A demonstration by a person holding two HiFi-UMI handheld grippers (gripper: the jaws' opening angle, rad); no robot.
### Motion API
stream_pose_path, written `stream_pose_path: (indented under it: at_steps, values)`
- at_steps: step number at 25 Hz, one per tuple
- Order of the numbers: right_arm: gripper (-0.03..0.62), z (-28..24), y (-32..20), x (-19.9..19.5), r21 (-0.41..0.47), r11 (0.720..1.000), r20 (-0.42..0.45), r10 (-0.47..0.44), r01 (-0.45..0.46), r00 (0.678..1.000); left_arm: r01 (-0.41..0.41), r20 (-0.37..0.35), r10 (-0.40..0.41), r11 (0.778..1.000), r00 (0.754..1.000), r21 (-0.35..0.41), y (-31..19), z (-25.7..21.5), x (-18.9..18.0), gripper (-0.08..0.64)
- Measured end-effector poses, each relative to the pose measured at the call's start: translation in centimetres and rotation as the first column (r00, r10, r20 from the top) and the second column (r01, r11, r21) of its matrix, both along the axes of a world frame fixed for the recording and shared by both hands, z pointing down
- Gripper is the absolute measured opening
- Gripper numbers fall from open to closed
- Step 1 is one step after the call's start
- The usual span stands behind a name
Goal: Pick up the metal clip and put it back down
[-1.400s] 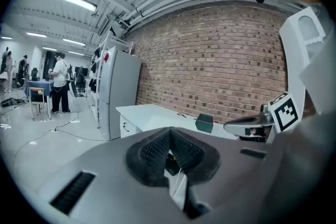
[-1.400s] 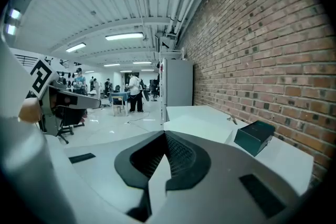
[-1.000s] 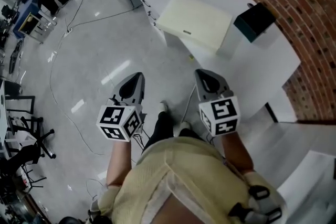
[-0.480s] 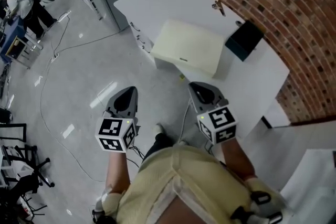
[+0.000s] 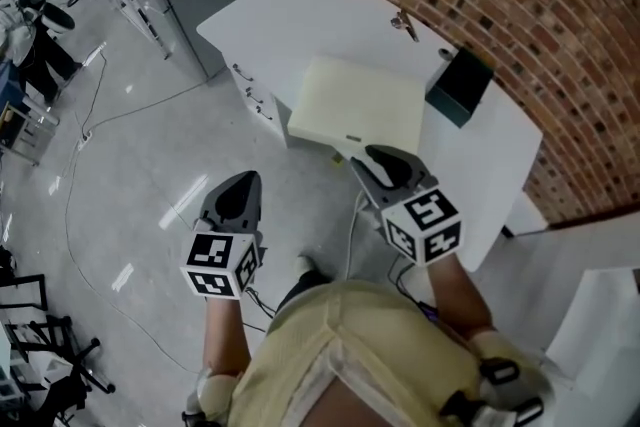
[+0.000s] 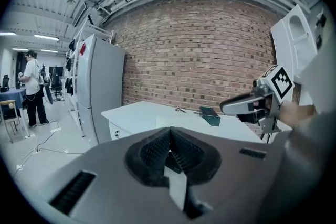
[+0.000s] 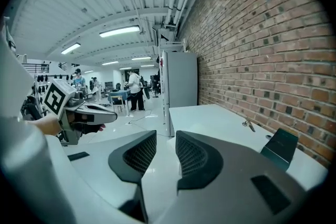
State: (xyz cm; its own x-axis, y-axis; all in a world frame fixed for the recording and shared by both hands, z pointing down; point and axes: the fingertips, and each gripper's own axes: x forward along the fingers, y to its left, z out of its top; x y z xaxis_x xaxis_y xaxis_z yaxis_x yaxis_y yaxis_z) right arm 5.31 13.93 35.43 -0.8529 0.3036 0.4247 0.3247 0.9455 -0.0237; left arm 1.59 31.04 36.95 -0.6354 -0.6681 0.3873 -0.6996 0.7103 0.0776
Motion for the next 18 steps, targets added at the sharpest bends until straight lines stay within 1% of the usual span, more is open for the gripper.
stream_pose_path:
  at_steps: [8, 13, 16, 18]
  values:
    - [0.133, -1.8, 0.6, -3.9, 0.037, 0.999, 0.001, 0.032, -0.032, 1.000, -0.056, -0.007, 0.056, 0.998, 0.998, 0.010, 1.1, -0.2, -3.4, 0.003]
    - [0.143, -3.2, -0.8, -5.8, 0.120, 0.989, 0.028, 0.087, -0.089, 0.996, -0.122, -0.018, 0.122, 0.992, 0.992, 0.034, 1.4, 0.2, -5.4, 0.003]
    - [0.144, -4.5, -2.5, -6.8, 0.167, 0.980, 0.033, 0.107, -0.111, 0.994, -0.151, -0.031, 0.153, 0.987, 0.988, 0.049, 0.4, 0.4, -6.6, 0.005]
    - [0.144, -5.5, -4.0, -7.5, 0.203, 0.971, 0.039, 0.117, -0.123, 0.992, -0.175, -0.024, 0.176, 0.983, 0.984, 0.047, -0.5, 0.3, -7.3, 0.003]
